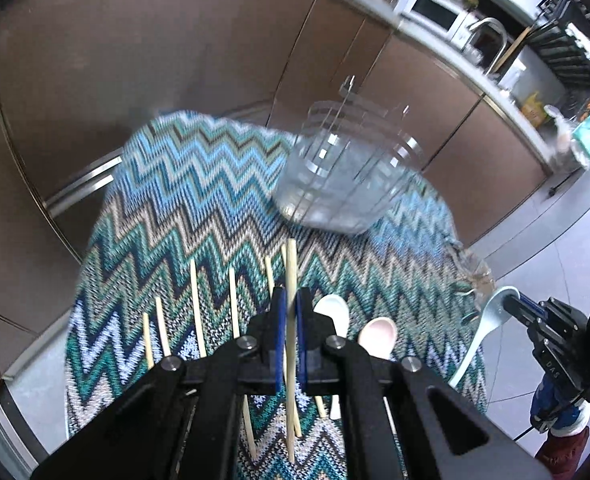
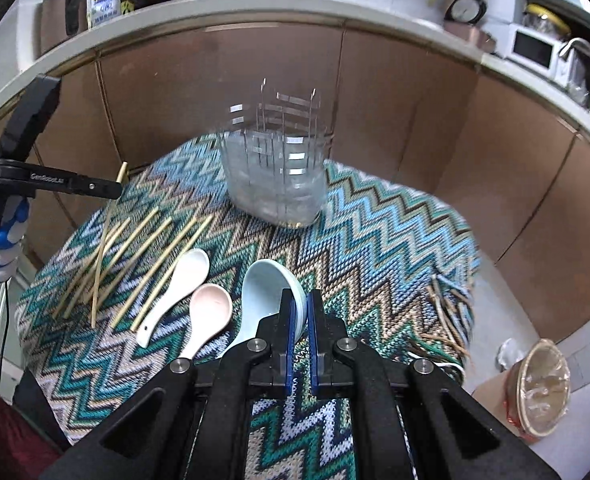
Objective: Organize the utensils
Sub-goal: 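Close the right tool on the light-blue spoon while the left tool grasps one chopstick, then lift and carry the spoon and chopstick into the utensil holder, then open both tools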
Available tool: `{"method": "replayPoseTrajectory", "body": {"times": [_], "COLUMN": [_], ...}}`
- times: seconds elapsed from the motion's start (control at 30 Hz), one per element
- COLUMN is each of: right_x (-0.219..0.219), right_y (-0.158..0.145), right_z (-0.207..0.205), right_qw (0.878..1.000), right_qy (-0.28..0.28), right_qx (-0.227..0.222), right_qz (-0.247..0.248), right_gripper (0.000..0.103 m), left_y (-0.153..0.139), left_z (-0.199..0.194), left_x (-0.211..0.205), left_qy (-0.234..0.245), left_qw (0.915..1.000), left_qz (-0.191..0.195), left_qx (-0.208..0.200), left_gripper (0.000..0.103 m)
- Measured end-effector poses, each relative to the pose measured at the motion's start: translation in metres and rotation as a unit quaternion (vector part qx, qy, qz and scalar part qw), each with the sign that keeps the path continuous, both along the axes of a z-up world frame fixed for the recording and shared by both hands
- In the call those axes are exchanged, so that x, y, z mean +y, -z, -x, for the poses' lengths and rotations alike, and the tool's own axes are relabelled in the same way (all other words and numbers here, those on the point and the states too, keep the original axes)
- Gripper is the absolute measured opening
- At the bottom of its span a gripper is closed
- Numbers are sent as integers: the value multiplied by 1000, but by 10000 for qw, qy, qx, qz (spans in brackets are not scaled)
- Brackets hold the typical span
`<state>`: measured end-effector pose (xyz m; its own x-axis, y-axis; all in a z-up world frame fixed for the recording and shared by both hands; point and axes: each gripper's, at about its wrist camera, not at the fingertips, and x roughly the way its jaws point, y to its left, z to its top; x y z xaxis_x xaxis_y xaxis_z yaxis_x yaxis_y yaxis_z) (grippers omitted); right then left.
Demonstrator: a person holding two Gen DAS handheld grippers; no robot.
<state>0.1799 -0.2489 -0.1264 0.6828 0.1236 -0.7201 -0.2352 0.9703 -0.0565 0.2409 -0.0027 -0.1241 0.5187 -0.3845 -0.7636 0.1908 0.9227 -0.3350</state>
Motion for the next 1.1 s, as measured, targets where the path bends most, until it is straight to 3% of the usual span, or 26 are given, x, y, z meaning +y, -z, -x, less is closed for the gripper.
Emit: {"method": "replayPoseTrajectory", "body": {"times": [0.27, 0.47, 0.63, 0.83, 1.1], "right_x": [15, 30, 36, 41, 47], "right_y": [-59, -98, -118, -113, -64], "right_z": [10, -24, -61, -107, -146], "right_qw": [9956, 9843, 9733, 9610, 9539], "right_qy": [382, 697, 920, 1201, 1410], "right_qx": [-818, -1577, -2070, -2402, -2481], "right_qz": [256, 375, 382, 659, 926], "right_gripper": [5, 5, 5, 5, 6], "left_y": [-68, -125, -149, -140, -83], "left_z": [2, -33, -75, -126, -164], "left_x": [10, 4, -6, -20, -50], "left_qy": [-230, -429, -662, -997, -1352], "left_qw": [9951, 9846, 9735, 9646, 9614], "left_qz": [271, 479, 755, 928, 371], "left_qx": [-918, -1624, -2052, -2256, -2369], "left_gripper": [5, 5, 5, 5, 5]}}
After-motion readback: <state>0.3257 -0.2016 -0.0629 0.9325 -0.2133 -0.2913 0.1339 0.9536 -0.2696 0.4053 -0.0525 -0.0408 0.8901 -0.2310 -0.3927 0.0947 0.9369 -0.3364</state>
